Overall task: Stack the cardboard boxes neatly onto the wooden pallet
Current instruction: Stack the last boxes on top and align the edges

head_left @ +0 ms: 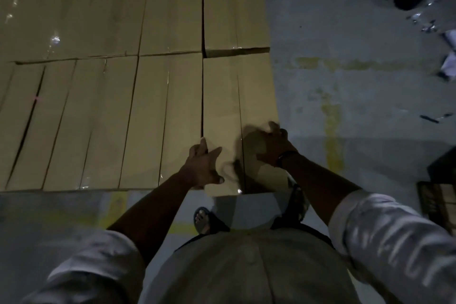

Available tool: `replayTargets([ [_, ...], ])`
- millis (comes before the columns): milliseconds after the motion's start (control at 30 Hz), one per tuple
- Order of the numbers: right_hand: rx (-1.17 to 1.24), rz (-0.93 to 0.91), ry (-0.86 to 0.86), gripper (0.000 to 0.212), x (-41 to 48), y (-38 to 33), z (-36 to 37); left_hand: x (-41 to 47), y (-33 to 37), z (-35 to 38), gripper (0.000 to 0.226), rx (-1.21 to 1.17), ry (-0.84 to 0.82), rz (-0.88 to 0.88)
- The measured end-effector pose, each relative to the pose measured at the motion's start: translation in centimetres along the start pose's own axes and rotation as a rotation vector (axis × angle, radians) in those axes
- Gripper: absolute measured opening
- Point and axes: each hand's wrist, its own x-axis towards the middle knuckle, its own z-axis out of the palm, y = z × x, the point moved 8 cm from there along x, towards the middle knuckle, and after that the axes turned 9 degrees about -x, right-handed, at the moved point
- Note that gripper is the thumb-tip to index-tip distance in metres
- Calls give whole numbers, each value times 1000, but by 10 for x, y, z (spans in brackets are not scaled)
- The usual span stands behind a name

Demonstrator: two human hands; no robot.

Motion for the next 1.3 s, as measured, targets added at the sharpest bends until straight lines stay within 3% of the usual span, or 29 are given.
replayTargets([
  [200,0,8,-32,106,-46,-13,36,-30,-13,28,136,144,-39,8],
  [367,-142,16,-93,122,-68,-19,67,-36,-18,30,133,245,-22,-1],
  [467,-256,7,-46,119,-78,-22,72,-38,-20,26,127,247,27,9],
  [967,-256,-54,1,97,-82,-25,63,-33,-26,26,121,289,94,14],
  [1300,-225,-79,15,85,-78,-34,57,-40,-20,14,103,282,123,12],
])
